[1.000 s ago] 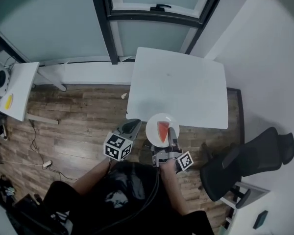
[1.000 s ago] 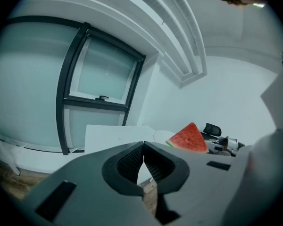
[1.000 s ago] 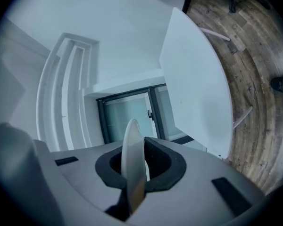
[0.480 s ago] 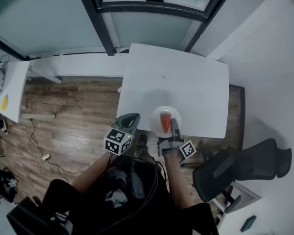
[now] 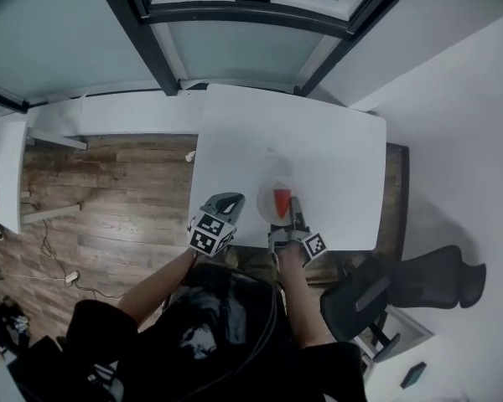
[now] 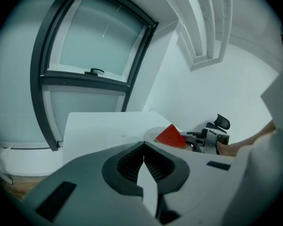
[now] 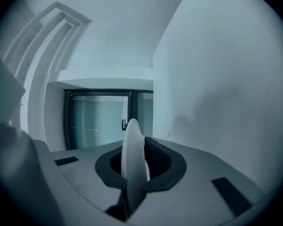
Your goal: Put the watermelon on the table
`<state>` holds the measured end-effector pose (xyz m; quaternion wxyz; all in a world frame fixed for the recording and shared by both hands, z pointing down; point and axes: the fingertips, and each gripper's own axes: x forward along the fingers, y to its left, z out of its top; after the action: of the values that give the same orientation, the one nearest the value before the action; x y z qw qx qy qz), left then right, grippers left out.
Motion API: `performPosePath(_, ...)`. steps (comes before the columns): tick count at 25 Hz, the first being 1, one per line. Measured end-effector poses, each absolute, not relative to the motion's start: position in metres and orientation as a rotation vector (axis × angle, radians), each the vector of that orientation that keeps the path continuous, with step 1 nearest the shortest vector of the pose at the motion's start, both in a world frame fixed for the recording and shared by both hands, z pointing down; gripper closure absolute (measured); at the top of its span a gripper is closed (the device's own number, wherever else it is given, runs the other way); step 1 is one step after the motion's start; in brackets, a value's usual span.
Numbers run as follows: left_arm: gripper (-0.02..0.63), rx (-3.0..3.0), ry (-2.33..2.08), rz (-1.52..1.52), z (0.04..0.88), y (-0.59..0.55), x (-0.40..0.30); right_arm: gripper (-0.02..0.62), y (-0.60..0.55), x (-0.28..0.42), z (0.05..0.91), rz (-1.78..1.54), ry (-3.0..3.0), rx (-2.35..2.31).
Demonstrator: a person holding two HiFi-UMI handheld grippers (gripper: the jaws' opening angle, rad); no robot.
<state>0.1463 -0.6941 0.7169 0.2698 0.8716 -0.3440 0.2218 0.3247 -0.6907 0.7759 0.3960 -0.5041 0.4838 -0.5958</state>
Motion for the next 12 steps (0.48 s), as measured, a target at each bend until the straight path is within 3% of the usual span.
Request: performPosePath(12, 0.601, 2.273, -0.974, 0.548, 0.764, -0.782, 0.183, 0.569, -0.796, 0.367, 0.868, -1.564, 1.087, -1.395)
